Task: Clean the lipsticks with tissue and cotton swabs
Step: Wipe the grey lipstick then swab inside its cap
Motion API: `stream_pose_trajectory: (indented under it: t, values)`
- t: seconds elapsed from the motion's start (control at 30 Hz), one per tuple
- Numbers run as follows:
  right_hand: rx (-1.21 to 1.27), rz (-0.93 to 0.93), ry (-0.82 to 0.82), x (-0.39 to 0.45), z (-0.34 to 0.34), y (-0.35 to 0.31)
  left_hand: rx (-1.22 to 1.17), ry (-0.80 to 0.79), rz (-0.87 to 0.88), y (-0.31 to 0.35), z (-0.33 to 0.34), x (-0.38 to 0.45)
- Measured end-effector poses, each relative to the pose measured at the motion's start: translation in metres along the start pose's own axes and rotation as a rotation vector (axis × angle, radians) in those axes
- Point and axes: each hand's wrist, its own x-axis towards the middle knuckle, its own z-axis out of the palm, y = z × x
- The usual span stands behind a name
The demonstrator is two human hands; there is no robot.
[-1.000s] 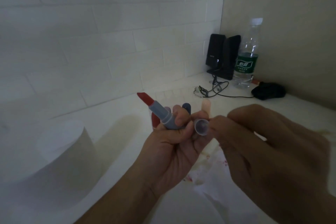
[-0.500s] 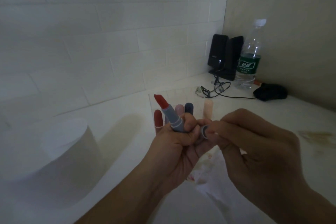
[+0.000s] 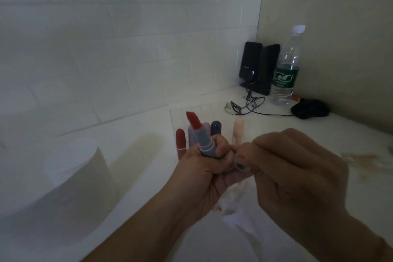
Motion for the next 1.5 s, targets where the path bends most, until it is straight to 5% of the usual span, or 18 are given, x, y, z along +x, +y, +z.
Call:
stream_pose_trajectory:
  t: [0.1, 0.3, 0.47, 0.63, 0.87, 1.13, 1.3, 1.5]
  values:
    - [-0.074, 0.016, 0.002, 0.001, -0.004, 0.005, 0.058, 0.047, 0.029, 0.003, 0.000, 0.001]
    - [0.206, 0.101, 0.017, 0.000, 0.007, 0.000, 0.040, 0.025, -0.009, 0.000, 0.001, 0.000]
    - [0.027, -0.009, 0.015, 0.001, -0.003, 0.009, 0.083, 0.019, -0.005, 0.003, -0.002, 0.001]
    - [0.264, 0.066, 0.024, -0.001, 0.007, -0.002, 0.030, 0.057, -0.023, 0.002, 0.007, -0.003]
    - [-0.006, -0.001, 0.053, 0.000, -0.003, 0.013, 0.139, 0.074, -0.018, 0.008, 0.005, -0.002]
    - [0.319, 0.111, 0.041, -0.004, 0.009, -0.004, 0.091, 0.082, -0.037, 0.004, 0.007, -0.003]
    - [0.134, -0.062, 0.065, -0.005, 0.005, 0.008, 0.063, -0.003, -0.105, 0.004, 0.007, -0.004]
    - [0.078, 0.078, 0.030, -0.003, 0.002, 0.010, 0.186, 0.048, -0.093, 0.007, 0.003, -0.004]
